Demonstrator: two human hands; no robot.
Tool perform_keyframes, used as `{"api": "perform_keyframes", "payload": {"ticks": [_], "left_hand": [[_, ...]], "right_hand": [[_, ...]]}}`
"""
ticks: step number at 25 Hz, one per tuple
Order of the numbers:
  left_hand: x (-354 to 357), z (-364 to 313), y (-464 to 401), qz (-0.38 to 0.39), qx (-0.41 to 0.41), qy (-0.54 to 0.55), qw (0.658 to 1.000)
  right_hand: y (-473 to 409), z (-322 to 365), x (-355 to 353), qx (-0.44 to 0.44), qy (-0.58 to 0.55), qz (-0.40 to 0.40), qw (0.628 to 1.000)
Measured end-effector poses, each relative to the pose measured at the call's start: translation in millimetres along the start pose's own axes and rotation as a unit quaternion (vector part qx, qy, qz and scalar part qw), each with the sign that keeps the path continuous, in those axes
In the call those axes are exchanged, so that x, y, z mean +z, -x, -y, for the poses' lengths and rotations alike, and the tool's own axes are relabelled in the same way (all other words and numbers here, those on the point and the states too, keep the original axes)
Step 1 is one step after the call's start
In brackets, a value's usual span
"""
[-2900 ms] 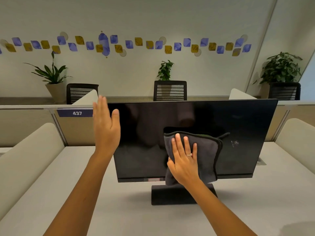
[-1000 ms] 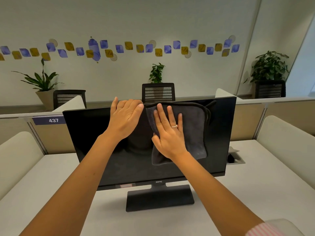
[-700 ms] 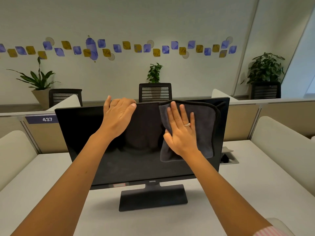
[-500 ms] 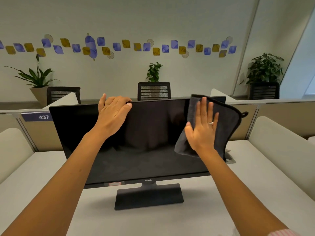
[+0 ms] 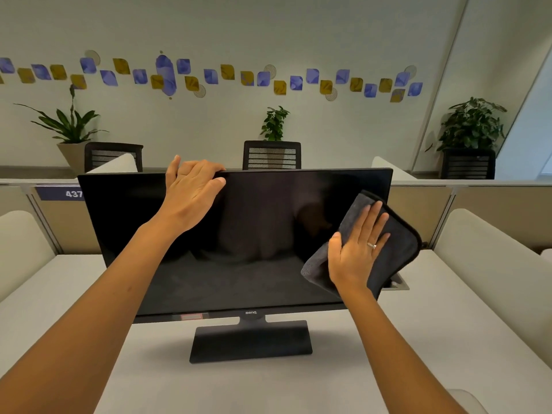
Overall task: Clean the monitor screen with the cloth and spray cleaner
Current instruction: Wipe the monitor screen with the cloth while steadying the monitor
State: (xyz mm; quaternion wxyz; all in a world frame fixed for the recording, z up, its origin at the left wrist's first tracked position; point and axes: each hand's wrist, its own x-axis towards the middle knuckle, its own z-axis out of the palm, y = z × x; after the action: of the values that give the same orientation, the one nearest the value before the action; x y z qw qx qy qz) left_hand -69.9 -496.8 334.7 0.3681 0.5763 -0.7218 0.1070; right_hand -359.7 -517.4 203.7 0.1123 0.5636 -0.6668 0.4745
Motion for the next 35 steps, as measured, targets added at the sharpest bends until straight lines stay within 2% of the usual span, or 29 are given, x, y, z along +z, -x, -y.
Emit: {"api": "perform_keyframes", "payload": {"ticks": [6,13,16,21,24,27,30,35], "left_hand": [[-0.2,2.2,1.2,-0.004,0.003,-0.003,1.0],[0.3,6.0,0.6,0.008,0.008,0.0,1.0],[1.5,4.7,0.0,0.011,0.01,0.0,1.0],[2.9,5.4,0.7,-0.006,0.019,-0.024,1.0],[2.6,5.4,1.2,-0.007,0.018,-0.021,1.0],[2.5,1.5,0.8,-0.005,0.02,-0.006,1.0],[1.9,1.7,0.8,-0.003,0.016,0.0,1.0],[0.4,1.0,0.8,0.007,0.013,0.004,1.0]], "right_hand": [[58.9,-8.2,26.1,0.099,-0.066,0.018,0.993],[53.7,20.9,29.4,0.127,-0.086,-0.002,0.988],[49.1,55.8,32.4,0.056,-0.074,0.008,0.996],[78.1,108.1,53.7,-0.161,-0.014,0.066,0.985],[106.7,103.1,66.7,-0.218,0.03,0.086,0.972],[124.1,73.8,69.6,-0.238,0.077,0.095,0.964],[125.1,42.8,63.3,-0.188,0.08,0.097,0.974],[89.2,21.2,45.7,0.0,0.006,0.048,0.999]]}}
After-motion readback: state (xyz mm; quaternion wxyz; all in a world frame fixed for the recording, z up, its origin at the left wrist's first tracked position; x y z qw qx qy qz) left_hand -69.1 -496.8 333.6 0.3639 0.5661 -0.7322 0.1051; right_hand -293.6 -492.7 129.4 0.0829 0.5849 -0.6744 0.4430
